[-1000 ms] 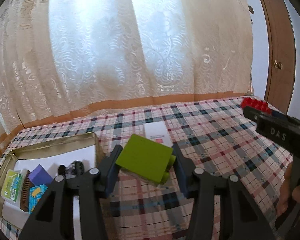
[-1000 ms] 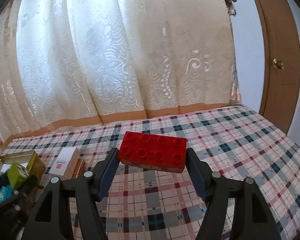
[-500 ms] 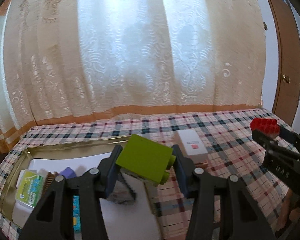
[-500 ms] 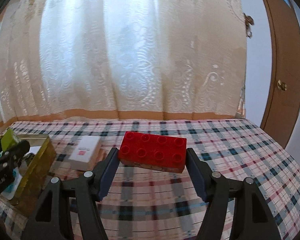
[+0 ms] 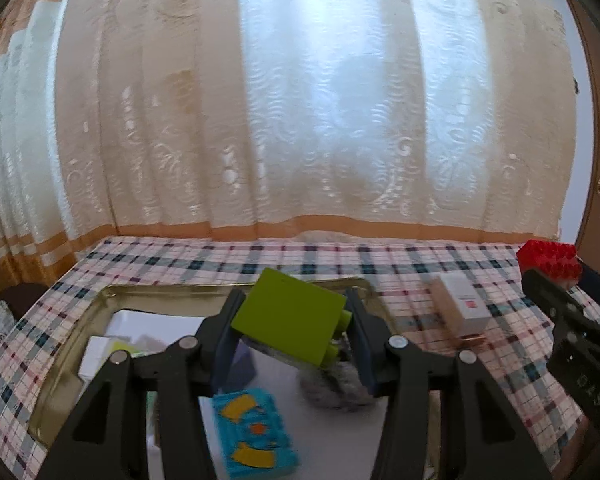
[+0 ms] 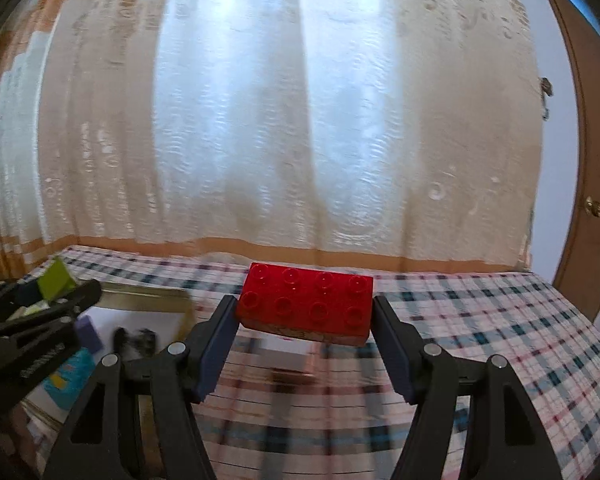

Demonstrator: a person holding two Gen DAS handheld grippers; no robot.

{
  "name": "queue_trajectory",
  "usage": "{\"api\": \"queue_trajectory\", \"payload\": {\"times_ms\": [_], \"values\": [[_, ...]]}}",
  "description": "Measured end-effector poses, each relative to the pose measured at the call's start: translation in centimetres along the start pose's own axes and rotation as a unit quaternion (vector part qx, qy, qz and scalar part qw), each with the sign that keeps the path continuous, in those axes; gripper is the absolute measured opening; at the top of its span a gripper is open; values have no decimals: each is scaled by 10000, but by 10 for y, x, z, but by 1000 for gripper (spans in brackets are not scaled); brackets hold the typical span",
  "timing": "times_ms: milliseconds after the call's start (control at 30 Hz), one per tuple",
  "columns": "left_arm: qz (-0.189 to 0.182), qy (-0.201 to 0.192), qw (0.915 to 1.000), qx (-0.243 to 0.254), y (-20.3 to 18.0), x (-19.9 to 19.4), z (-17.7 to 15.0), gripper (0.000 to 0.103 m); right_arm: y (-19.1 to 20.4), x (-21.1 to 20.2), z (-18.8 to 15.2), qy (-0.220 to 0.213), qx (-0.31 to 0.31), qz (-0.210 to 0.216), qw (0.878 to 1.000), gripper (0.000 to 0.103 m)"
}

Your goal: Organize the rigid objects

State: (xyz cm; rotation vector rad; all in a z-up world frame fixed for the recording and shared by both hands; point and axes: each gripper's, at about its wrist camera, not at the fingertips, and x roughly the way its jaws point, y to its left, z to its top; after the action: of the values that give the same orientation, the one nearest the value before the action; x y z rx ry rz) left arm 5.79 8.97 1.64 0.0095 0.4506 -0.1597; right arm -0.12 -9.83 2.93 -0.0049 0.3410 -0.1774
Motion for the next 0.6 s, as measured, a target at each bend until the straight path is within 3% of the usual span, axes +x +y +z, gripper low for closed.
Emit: {"api": "queue_trajectory", "payload": {"times_ms": [600], "values": [[630,84,9963,-578,78,6,2,49,83,12,10,107,71,651,9978,69]]}}
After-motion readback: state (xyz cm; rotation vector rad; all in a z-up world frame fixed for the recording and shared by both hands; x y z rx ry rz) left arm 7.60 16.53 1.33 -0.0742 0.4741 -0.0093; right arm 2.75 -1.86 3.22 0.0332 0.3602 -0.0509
